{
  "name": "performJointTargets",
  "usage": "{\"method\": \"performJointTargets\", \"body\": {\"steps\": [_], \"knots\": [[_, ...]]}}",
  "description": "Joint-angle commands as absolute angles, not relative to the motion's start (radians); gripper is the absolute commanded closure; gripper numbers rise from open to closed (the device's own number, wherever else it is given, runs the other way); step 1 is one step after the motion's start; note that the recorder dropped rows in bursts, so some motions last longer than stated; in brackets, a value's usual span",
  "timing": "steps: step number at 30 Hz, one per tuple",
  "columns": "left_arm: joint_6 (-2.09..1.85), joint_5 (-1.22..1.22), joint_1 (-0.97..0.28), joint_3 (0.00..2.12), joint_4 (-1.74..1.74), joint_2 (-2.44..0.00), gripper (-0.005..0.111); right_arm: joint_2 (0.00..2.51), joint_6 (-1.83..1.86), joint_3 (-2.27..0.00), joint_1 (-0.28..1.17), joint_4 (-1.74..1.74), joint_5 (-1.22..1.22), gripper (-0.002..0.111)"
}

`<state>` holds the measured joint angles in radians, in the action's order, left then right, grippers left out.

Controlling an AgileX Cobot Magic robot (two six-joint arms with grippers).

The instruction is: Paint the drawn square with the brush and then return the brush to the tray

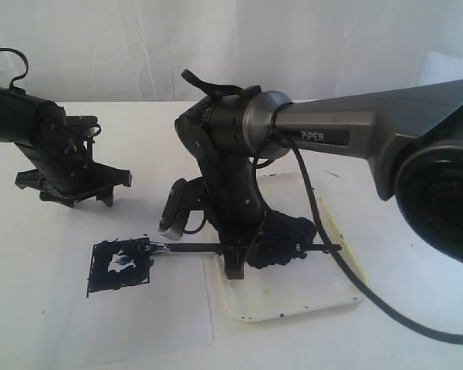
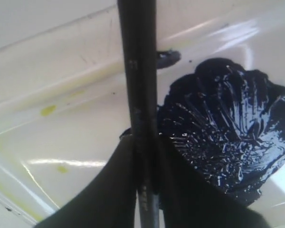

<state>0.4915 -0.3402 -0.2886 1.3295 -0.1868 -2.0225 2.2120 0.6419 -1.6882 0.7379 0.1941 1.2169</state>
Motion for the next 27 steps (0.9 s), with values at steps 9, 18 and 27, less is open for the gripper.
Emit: {"method": "performJointTargets", "body": {"steps": [9, 18, 27], "knots": [[0.494, -0.387, -0.291, 1.321, -0.196, -2.036, 0.038, 2.211, 0.785, -1.685, 0.778, 0.130, 1.221, 0.108], [0.494, -0.385, -0.291, 1.321, -0.196, -2.036, 0.038, 2.211, 0.714, -1.685, 0.790, 0.185, 1.221, 0.108], [0.494, -0.385, -0.291, 1.321, -0.196, -2.036, 0.038, 2.211, 0.575, -1.685, 0.787, 0.294, 1.221, 0.108]]}}
